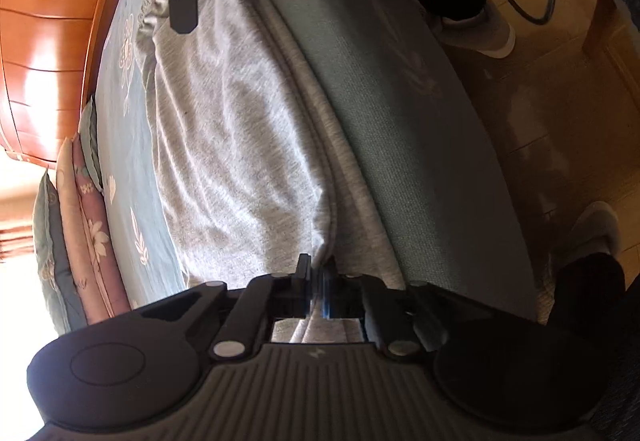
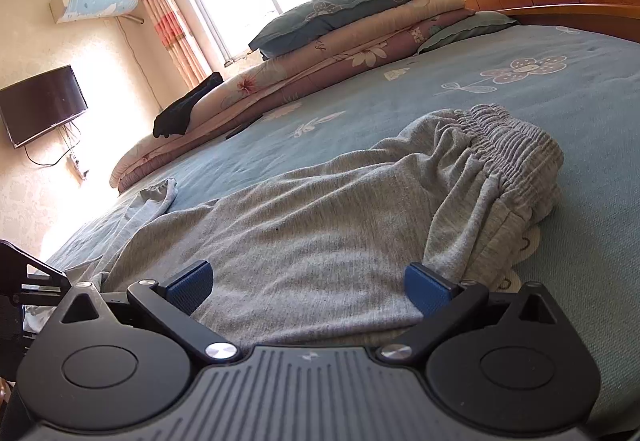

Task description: Fold clothes

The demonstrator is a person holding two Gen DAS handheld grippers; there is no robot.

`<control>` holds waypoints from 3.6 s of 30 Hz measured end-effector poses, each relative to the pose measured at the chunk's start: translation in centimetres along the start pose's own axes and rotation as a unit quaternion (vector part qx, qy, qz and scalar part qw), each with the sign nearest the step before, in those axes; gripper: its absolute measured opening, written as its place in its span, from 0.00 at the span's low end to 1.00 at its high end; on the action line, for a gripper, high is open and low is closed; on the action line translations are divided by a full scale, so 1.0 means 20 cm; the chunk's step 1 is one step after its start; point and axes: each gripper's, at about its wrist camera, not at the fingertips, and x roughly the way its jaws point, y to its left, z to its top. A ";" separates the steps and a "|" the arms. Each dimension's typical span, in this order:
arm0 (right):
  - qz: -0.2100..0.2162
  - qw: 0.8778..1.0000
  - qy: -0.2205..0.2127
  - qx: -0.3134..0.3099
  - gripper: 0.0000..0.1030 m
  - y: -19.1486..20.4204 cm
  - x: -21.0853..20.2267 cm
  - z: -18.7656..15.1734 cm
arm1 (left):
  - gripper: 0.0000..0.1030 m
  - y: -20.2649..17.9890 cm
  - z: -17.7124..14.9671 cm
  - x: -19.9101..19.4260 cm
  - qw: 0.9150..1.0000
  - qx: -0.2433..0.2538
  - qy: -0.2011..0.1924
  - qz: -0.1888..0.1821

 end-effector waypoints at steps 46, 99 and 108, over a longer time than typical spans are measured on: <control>0.078 0.837 0.194 -0.505 0.24 0.75 -0.04 -0.07 | 0.12 0.15 -0.28 -0.27 0.963 -0.238 -0.084 -0.099; -0.030 0.997 0.067 0.011 0.77 0.00 0.66 0.39 | 0.75 0.65 -0.56 0.44 0.732 -0.679 -0.030 -0.047; 0.001 0.999 0.048 -0.007 1.00 0.00 0.63 0.35 | 0.77 0.65 -0.60 0.47 0.703 -0.709 -0.009 -0.058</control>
